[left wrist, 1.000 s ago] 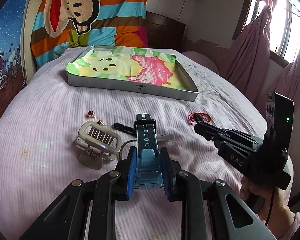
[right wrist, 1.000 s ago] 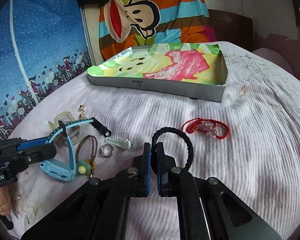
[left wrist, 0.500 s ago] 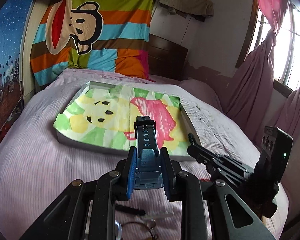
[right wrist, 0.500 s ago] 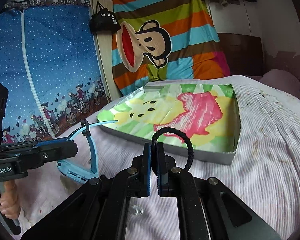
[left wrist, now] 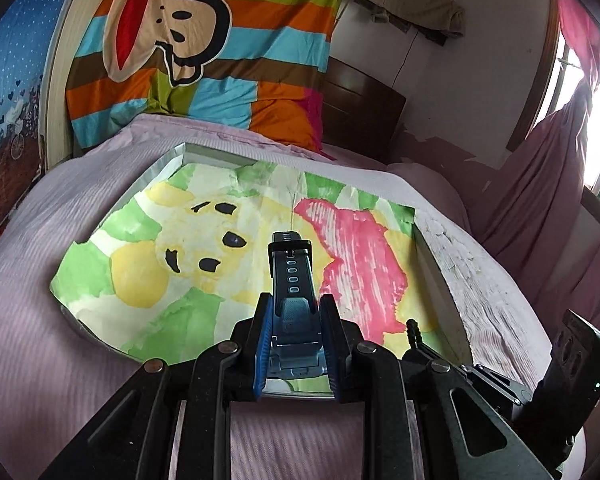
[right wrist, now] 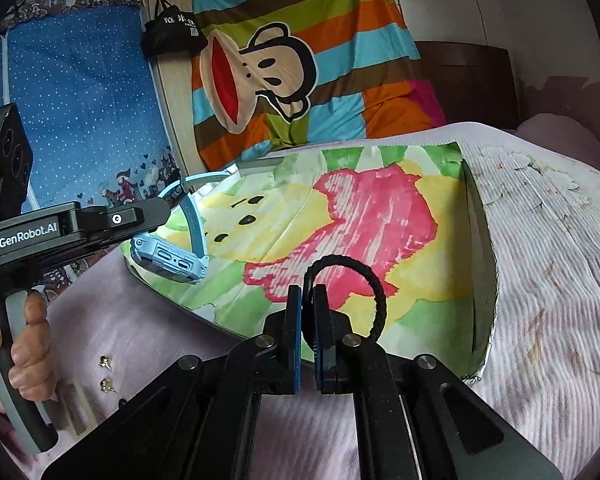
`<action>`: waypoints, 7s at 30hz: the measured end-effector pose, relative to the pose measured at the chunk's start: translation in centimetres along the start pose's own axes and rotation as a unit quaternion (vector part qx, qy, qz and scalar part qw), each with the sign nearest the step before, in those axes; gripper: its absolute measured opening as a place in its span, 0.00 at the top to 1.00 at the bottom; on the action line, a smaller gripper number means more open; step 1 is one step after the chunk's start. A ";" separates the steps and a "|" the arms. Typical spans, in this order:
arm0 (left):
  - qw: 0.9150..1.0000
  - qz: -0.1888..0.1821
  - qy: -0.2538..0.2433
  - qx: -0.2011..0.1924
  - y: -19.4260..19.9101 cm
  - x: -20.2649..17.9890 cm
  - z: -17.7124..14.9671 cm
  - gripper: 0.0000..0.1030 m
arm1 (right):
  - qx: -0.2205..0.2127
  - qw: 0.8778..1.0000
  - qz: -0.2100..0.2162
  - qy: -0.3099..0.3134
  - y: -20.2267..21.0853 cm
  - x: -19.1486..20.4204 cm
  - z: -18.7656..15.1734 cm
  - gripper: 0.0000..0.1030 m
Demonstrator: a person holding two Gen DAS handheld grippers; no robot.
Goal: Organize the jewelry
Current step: 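Carry the watch into the tray and open the left tool while the right tool carries the ring over, then lower the black rubber ring into the tray and open the right tool, then grasp the beige hair clip with the left tool while the right tool grasps the green-bead keychain, then carry the hair clip and the keychain over the tray with both tools, then open both tools to drop the hair clip and keychain into the tray, then move both tools back toward the remaining jewelry on the bed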
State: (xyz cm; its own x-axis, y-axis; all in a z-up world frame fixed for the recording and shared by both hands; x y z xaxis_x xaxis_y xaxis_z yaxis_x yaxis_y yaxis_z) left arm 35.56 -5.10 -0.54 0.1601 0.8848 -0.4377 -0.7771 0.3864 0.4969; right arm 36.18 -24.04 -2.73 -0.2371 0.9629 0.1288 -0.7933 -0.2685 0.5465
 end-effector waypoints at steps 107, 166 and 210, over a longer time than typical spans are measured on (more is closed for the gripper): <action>0.990 -0.054 -0.006 0.134 11.9 2.8 -13.4 0.86 | 0.075 0.985 0.086 0.126 9.4 9.9 -14.2 0.76; 0.999 -0.027 -0.034 0.000 -1.9 -2.8 -1.4 0.91 | -0.018 0.999 -0.024 -0.044 0.2 -3.2 -0.9 0.78; 0.986 0.039 -0.109 -0.119 14.0 -1.2 -8.0 0.00 | -0.178 0.982 -0.060 0.009 16.4 -0.3 -3.8 0.04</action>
State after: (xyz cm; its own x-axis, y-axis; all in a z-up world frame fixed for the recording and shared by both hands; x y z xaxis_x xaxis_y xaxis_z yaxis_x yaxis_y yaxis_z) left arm 19.60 -2.80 0.94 0.2013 0.9546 -0.2196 -0.9088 0.2656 0.3217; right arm 21.08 -28.82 3.04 -0.1373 0.9885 0.0640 -0.9613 -0.1485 0.2320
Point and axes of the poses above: each gripper's, at about its wrist camera, not at the fingertips, and y roughly against the way its jaws point, x to its left, z to its top, the point moved 7 cm from there along -y, roughly the way its jaws point, and after that the axes turned 7 degrees about -z, right-handed, at the moved point
